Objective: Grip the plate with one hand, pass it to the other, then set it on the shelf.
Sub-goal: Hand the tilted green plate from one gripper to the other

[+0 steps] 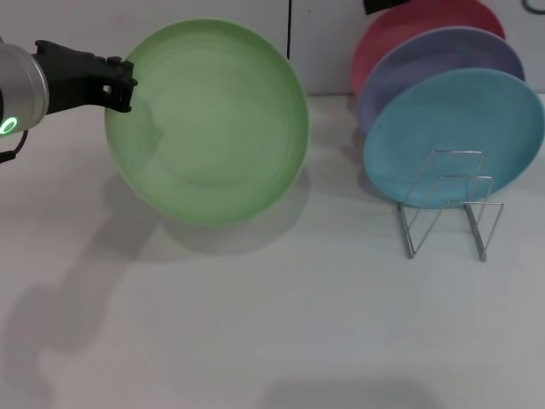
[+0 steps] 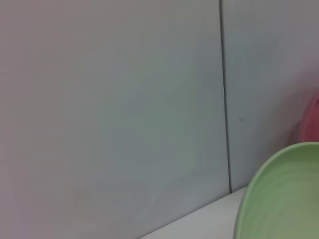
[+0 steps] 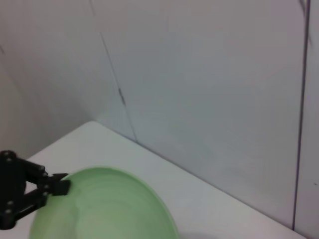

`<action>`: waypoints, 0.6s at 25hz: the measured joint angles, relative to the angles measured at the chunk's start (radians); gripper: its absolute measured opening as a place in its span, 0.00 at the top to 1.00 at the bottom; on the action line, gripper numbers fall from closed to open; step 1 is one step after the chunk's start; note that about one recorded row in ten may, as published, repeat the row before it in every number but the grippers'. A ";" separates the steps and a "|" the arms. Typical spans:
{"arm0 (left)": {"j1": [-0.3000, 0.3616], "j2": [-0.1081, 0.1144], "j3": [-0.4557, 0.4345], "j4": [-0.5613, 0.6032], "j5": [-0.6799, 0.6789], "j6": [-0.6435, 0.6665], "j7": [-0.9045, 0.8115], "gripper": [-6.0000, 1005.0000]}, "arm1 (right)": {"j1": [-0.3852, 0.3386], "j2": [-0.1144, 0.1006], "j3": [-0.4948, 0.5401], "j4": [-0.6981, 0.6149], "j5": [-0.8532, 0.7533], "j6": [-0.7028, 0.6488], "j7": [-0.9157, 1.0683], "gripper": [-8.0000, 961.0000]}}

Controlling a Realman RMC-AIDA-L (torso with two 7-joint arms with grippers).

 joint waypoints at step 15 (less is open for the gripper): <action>0.011 0.000 0.006 0.009 -0.009 0.011 0.000 0.96 | 0.093 0.090 -0.126 0.088 -0.176 0.091 -0.003 0.15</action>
